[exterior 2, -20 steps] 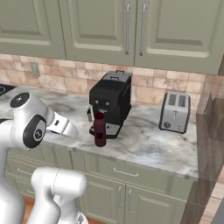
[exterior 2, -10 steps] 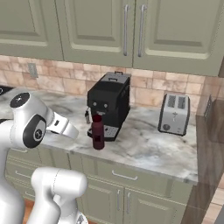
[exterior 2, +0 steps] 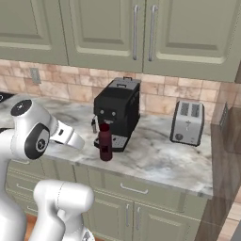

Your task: There is a wine glass and glass cup on the dining counter. Place the wine bottle next to the wine glass and the juice bottle next to the glass cup.

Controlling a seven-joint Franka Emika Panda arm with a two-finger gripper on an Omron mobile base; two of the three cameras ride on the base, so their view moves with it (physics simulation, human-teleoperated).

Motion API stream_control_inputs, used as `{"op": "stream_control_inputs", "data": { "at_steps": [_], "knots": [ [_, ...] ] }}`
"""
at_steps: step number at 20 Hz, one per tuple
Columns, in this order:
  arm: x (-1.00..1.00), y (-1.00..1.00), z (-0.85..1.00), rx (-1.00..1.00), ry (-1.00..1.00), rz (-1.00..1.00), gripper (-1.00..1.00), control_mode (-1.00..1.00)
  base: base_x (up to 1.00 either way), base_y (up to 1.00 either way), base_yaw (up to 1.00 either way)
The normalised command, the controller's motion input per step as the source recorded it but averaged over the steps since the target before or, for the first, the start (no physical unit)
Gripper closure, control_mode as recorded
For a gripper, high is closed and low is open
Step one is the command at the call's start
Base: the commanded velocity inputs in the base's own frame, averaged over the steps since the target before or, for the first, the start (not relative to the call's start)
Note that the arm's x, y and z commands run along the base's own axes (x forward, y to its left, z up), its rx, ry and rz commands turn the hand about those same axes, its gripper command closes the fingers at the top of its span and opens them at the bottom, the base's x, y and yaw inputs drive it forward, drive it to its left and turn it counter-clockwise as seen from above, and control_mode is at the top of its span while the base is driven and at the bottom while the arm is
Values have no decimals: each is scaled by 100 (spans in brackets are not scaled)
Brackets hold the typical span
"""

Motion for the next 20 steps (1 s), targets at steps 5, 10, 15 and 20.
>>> {"op": "stream_control_inputs", "data": {
  "at_steps": [5, 10, 15, 20],
  "knots": [
    [0, 5, 1, -5, -3, -6, -100, -100, -1, 1, 0],
    [1, 29, 5, -14, -12, -34, -100, -100, 0, 0, 0],
    [0, 37, 1, -6, -8, -44, -100, -100, 0, 0, 0],
    [0, 17, -2, 0, -8, -39, -100, -100, 0, 0, 0]
  ]
}}
